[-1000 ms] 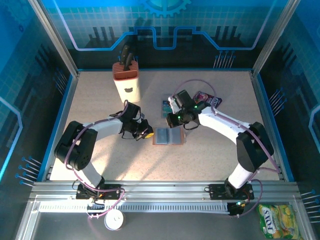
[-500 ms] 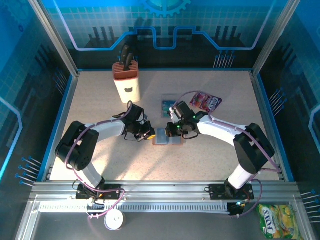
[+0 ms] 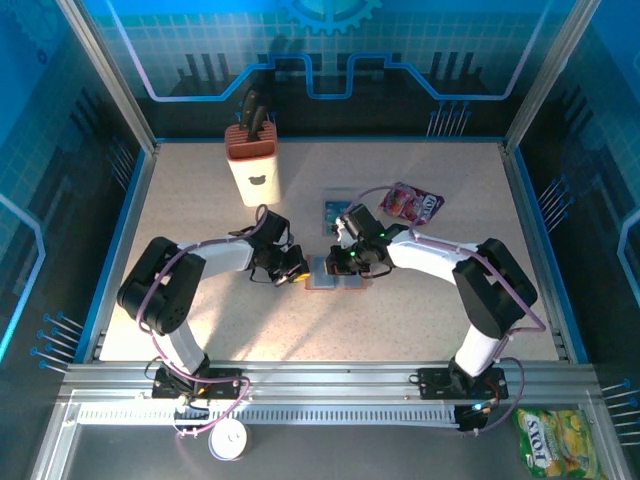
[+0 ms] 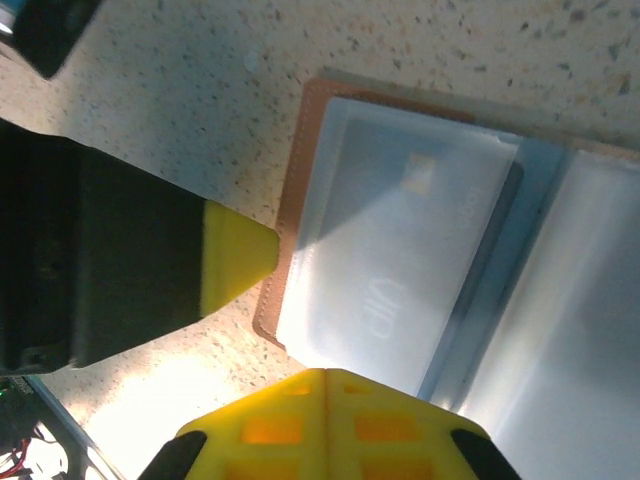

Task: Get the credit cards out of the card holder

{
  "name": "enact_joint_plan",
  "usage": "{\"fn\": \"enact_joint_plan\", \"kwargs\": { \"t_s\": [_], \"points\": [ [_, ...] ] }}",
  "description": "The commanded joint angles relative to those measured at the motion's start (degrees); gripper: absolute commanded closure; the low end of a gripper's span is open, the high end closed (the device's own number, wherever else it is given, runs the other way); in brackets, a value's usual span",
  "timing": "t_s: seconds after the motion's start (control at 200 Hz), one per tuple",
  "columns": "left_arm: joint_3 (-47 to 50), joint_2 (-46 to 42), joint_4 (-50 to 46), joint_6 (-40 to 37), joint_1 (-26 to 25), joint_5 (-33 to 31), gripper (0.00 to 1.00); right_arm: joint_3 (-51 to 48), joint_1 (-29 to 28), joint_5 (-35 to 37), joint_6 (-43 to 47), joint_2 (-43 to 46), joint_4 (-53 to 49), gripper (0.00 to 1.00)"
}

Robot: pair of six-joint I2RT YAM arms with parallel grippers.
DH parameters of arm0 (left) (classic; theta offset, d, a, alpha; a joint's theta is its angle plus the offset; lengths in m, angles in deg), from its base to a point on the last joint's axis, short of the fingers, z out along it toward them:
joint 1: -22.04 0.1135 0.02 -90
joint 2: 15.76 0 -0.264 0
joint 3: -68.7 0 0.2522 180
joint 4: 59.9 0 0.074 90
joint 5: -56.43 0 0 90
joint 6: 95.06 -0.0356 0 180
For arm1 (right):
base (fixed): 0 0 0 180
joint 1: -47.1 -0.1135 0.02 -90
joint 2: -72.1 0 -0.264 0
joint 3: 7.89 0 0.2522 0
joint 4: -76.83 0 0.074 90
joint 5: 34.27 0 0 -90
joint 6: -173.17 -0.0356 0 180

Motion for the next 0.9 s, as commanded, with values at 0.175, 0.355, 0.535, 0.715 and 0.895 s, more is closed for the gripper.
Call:
{"fn": "enact_joint_plan", "kwargs": {
  "t_s": [0.175,0.355,0.535,0.715,0.895],
  "points": [
    [0.1,1.7,-0.6,-2.1,-0.3,-1.1,0.96,3.2,0.9,-4.7,-2.3,-2.8,0.7,0.77],
    [-0.1,1.9,-1.7,-2.9,-0.3,-2.0,0.96,4.9,1.6,-5.6,-2.2,-5.2,-0.8,0.75],
    [-0.5,1.7,-2.8,-3.6,-0.3,-2.5,0.96,5.3,1.7,-6.1,-2.4,-6.4,-1.2,0.71],
    [-0.7,1.5,-3.3,-3.9,-0.3,-2.8,0.96,5.4,1.8,-6.5,-2.7,-7.4,-1.2,0.68],
    [-1.0,1.4,-4.0,-4.0,-0.3,-2.8,0.96,5.8,1.8,-6.7,-2.5,-8.2,-1.3,0.67]
  ]
}}
